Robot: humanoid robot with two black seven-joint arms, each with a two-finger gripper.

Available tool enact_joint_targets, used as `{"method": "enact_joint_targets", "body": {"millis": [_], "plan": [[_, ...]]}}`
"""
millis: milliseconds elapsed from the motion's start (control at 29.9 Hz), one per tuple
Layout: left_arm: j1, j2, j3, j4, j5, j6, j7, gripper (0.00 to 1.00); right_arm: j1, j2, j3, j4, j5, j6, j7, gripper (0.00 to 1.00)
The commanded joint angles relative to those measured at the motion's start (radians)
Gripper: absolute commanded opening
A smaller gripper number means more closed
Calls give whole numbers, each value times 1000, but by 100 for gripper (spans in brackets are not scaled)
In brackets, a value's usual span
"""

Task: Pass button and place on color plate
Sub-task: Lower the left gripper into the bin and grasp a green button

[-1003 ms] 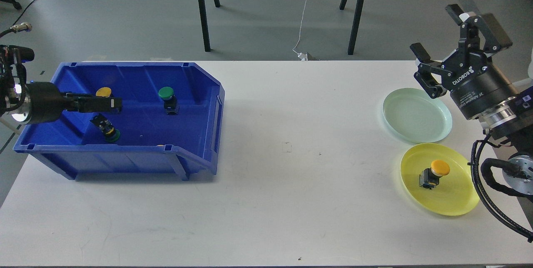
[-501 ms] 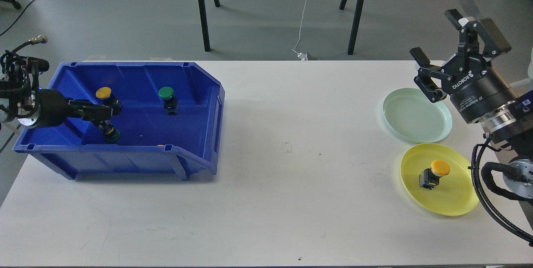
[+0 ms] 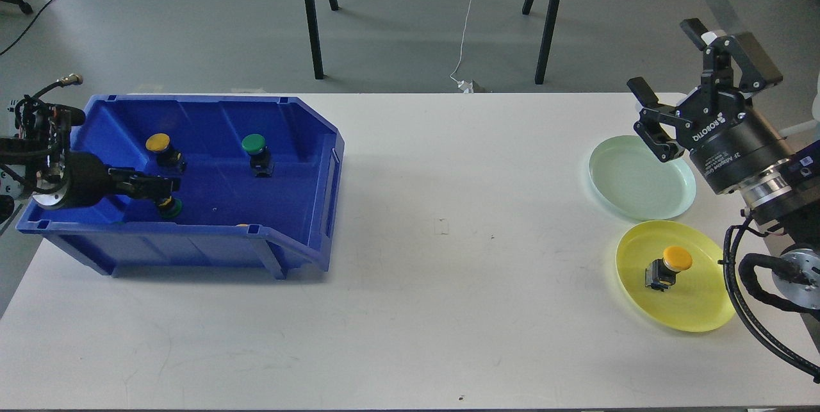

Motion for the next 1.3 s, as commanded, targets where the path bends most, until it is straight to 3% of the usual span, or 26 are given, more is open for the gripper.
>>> {"method": "enact_joint_targets", "body": {"millis": [0,201,435,669,802,1070,1137,1270], "plan": [[2,-3,3,4,0,2,0,95,0,0,0,-1,0,0,0,96],[2,-3,3,4,0,2,0,91,-6,0,2,0,0,0,0,96],[2,-6,3,2,0,0,0,72,-14,0,3,0,0,1,0,96],[2,-5,3,2,-3,-1,0,69,-14,0,3,0,0,0,0,96],[5,-5,3,1,-2,-1,0,62,-15,0,3,0,0,0,0,96],[2,-5,6,-7,-3,0,0,43,-17,0,5,-1,0,0,0,96],[1,-5,6,-11,-3,0,0,32,-17,0,5,-1,0,0,0,96],[1,-5,7,-11,-2,2,0,21,-17,0,5,-1,0,0,0,96]]}}
